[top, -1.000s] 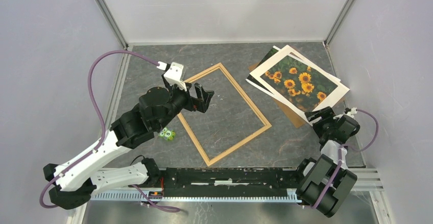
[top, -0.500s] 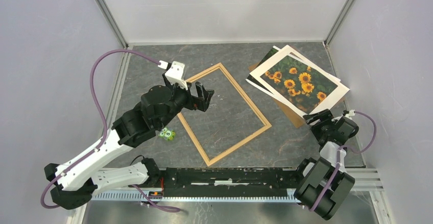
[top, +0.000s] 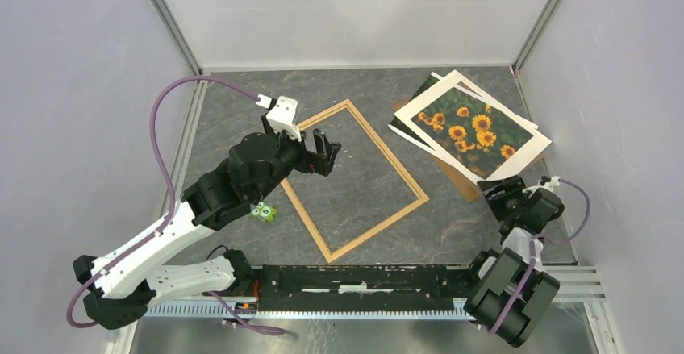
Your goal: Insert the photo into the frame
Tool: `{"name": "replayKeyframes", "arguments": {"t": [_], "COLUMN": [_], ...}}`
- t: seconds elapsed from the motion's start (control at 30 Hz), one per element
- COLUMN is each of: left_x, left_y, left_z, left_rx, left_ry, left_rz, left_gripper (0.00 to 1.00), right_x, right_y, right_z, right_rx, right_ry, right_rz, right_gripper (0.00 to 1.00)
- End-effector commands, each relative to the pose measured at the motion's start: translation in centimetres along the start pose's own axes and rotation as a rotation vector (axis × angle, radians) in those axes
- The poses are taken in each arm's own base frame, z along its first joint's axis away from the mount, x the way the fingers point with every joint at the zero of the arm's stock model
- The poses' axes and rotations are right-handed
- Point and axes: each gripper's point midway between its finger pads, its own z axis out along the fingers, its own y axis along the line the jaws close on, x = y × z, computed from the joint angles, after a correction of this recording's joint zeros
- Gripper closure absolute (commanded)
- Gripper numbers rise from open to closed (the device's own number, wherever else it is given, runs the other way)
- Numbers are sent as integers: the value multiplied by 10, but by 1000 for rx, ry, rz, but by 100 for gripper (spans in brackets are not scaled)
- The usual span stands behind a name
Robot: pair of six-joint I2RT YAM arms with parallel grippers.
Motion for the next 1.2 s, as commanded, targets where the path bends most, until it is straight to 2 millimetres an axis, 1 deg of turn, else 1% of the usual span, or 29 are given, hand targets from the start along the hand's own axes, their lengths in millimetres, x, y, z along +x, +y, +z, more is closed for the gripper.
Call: {"name": "replayKeyframes", "arguments": {"t": [0.0, 0.13, 0.3, 0.47, 0.6, 0.77, 0.9, 1.0, 1.17], "left_x": [-14, -12, -10, -6, -2, -2, -1, 0, 2], "left_y": [-4, -4, -5, -6, -10, -6, -4, -2, -2], "left_z": [0, 2, 4, 7, 10, 11, 14, 16, 18], "left_rx": [22, 23, 31, 34, 53, 37, 28, 21, 20], "left_ry": [-34, -28, -21, -7, 6, 7, 10, 14, 21], "left_rz": [-2, -5, -11, -24, -28, -28, -32, -34, -36], "left_gripper": [0, 0, 0, 0, 0, 0, 0, 0, 0], "right_x": [-21, -32, -36, -40, -40, -38, -29, -26, -27], "right_y": [26, 41, 54, 60, 57, 53, 50, 44, 36], "right_z": [-5, -9, -7, -6, 0, 10, 19, 24, 28], "right_rx": [-87, -133, -224, -289, -288, -267, -251, -214, -159], "right_ry": [-68, -97, -128, -173, -173, -172, -134, -131, -154], "right_rz": [-29, -36, -7, 21, 52, 105, 210, 265, 310], "right_gripper": [34, 35, 38, 39, 39, 40, 43, 45, 46]}}
